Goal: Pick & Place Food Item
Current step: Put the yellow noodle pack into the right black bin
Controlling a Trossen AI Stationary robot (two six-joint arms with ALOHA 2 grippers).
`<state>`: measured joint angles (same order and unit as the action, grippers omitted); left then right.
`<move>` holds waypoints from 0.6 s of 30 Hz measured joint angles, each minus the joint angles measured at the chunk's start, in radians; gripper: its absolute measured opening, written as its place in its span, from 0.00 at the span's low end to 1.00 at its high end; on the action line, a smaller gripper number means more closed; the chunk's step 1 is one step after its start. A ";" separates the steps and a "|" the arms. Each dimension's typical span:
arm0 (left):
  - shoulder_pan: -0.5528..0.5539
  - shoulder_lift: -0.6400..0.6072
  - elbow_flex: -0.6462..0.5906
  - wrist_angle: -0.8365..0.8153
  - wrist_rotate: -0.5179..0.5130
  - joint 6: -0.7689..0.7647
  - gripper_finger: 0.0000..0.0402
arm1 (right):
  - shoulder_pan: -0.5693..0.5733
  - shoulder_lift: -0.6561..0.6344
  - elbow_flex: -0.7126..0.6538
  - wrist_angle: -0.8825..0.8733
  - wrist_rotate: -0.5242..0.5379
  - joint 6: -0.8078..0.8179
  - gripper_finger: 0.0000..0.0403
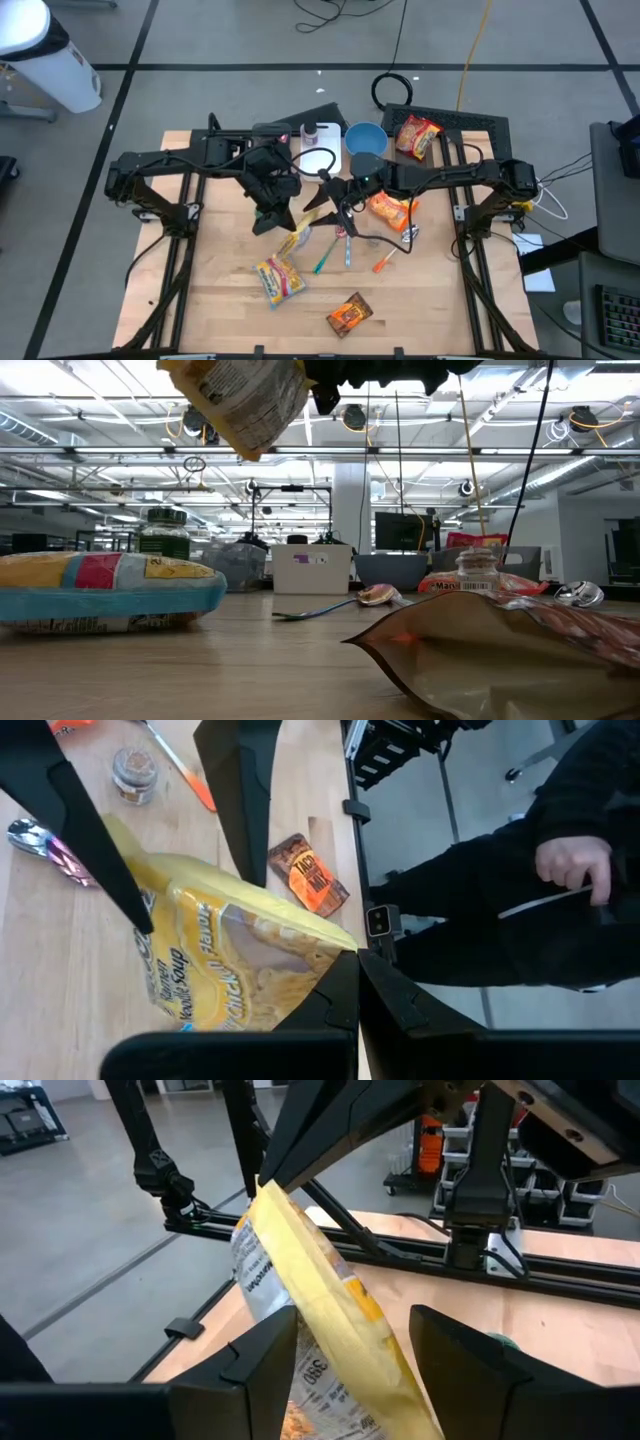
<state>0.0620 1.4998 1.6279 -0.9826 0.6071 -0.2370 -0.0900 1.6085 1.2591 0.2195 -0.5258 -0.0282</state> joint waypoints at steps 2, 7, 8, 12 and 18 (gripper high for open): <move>0.000 0.000 0.000 0.000 -0.004 0.003 0.00 | 0.000 0.000 0.000 0.000 -0.018 0.014 0.47; 0.000 0.000 0.000 0.000 -0.005 0.006 0.00 | 0.000 0.000 0.000 -0.008 -0.030 0.019 0.44; 0.000 0.000 0.000 0.000 -0.006 0.006 0.00 | 0.000 0.000 0.000 -0.008 -0.030 0.021 0.43; 0.000 0.000 0.000 0.000 -0.009 0.006 0.00 | 0.001 0.000 0.000 -0.011 -0.045 0.024 0.37; 0.000 0.000 0.000 0.000 -0.014 0.006 0.00 | 0.001 0.000 0.000 -0.015 -0.055 0.028 0.22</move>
<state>0.0620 1.4998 1.6279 -0.9829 0.5929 -0.2310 -0.0891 1.6081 1.2591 0.2043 -0.5812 -0.0004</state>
